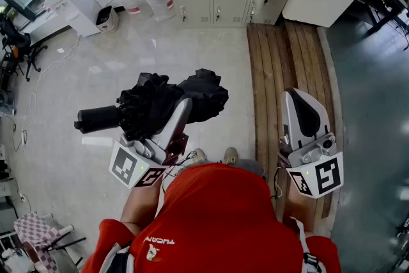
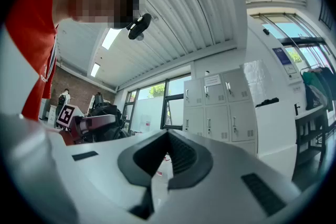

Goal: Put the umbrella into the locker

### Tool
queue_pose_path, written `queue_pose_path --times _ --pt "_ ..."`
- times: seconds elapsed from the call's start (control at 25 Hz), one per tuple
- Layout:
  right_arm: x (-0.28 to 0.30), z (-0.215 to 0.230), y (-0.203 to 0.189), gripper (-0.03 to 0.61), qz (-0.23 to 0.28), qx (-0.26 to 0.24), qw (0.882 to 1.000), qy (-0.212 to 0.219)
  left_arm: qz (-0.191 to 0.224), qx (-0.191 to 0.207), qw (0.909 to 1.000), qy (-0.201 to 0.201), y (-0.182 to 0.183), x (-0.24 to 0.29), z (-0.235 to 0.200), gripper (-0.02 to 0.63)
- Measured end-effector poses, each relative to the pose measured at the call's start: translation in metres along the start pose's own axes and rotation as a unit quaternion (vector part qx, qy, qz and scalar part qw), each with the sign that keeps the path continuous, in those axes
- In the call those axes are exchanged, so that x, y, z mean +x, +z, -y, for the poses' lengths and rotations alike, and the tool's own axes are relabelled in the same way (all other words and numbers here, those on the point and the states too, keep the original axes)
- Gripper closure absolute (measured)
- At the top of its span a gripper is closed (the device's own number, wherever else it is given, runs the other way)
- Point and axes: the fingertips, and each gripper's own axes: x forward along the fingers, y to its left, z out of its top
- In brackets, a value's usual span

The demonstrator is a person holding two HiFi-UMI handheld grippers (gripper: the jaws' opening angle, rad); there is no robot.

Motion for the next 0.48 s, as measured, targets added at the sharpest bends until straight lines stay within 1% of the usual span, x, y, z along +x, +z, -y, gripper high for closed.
queue_pose_path --times 0.48 --pt "0.0044 -0.0068 0.0035 0.577 0.004 -0.004 1.0 0.014 -0.001 -0.002 1.0 -0.001 0.0014 0.0011 0.0005 0.391"
